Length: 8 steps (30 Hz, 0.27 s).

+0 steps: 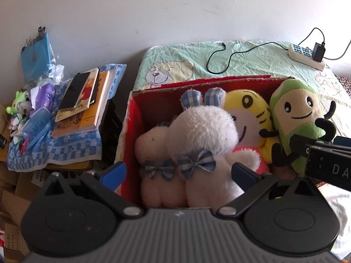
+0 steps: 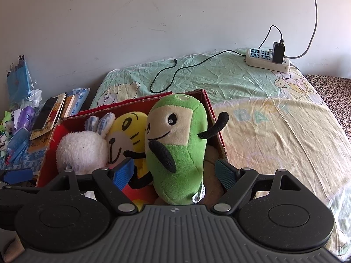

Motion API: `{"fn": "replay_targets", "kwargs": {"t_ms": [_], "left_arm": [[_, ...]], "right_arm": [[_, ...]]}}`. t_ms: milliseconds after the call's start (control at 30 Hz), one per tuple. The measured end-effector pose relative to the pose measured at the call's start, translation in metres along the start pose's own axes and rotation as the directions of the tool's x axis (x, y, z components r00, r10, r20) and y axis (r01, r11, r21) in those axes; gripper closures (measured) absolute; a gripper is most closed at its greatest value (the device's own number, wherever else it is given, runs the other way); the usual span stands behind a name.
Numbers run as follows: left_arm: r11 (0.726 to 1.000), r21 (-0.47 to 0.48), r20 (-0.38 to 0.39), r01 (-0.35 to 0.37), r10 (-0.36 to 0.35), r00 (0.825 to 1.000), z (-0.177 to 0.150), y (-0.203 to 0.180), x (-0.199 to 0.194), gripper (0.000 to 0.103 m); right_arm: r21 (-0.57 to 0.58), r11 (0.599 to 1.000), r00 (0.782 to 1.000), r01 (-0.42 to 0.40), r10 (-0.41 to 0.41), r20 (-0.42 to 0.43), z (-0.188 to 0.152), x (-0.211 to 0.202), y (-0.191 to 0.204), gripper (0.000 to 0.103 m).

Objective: Organize objects

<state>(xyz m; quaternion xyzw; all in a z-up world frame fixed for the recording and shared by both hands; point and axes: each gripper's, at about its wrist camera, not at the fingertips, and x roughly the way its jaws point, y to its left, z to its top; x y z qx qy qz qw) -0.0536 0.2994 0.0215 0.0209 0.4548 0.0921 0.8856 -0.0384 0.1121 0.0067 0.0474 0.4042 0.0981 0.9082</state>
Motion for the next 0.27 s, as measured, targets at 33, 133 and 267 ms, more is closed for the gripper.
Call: {"fn": "replay_targets", "kwargs": {"t_ms": [33,133,267], "left_arm": [[1.0,-0.002,0.0,-0.001,0.001,1.0,0.0,0.0002,-0.0004,0.002],[1.0,-0.007,0.005,0.016,-0.016,1.0,0.0001,0.0012,-0.0028,0.002],[1.0,-0.009,0.031,0.008,-0.008,0.999,-0.0008,0.0015,-0.0087,0.002]], "right_arm": [[0.0,1.0,1.0,-0.001,0.001,0.003,0.0001,-0.0007,0.0004,0.02],[-0.003,1.0,1.0,-0.004,0.004,0.015,0.0007,-0.0042,0.0018,0.02],[-0.011,1.0,1.0,-0.002,0.002,0.027,0.0,-0.0074,0.0031,0.02]]}}
